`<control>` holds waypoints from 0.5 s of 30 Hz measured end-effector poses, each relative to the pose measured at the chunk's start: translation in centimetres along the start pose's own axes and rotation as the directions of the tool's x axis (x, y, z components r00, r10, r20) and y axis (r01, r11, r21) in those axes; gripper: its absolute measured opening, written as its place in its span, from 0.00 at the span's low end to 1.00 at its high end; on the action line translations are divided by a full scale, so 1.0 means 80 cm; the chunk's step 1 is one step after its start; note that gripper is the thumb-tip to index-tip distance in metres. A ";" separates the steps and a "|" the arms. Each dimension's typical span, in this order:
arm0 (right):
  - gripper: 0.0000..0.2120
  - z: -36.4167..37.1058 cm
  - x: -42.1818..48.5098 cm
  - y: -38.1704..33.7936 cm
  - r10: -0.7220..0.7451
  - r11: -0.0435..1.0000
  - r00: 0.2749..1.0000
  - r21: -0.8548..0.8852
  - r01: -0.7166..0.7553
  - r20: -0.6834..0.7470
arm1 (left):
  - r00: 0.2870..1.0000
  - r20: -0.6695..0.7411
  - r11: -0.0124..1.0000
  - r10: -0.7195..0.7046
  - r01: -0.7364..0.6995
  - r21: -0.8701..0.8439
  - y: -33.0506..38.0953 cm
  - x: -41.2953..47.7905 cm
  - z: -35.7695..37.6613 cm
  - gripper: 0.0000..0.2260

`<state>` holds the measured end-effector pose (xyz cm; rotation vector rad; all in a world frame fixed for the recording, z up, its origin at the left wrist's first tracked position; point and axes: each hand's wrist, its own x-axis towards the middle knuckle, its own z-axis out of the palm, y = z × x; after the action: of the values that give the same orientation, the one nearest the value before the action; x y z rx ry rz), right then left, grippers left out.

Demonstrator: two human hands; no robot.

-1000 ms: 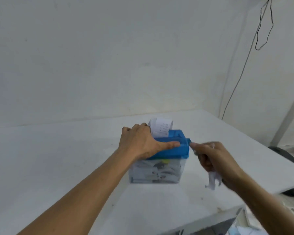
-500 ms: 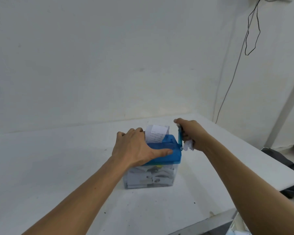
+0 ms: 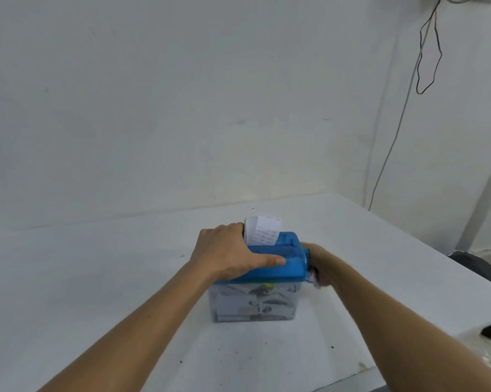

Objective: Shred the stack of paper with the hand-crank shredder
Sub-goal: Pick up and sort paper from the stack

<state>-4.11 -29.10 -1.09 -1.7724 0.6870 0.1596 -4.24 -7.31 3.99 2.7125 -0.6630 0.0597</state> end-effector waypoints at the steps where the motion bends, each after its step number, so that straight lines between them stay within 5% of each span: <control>1: 0.14 0.002 0.001 0.011 0.051 0.998 0.999 -0.031 -0.051 0.012 | 1.000 -0.010 1.000 0.003 -0.003 0.010 -0.001 0.000 0.001 0.42; 4: 0.17 0.003 -0.005 0.020 0.077 0.990 0.996 -0.122 -0.072 0.037 | 1.000 -0.008 0.999 -0.019 0.019 0.044 -0.001 0.000 0.003 0.44; 15: 0.14 0.007 -0.044 0.057 0.026 0.998 0.997 0.057 -0.030 0.071 | 0.990 0.138 0.998 -0.026 0.034 -0.060 0.005 0.004 -0.003 0.50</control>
<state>-9.24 -28.04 -3.53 -1.6939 0.6600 0.2176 -4.15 -7.69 4.36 2.6836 -0.6512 -0.1545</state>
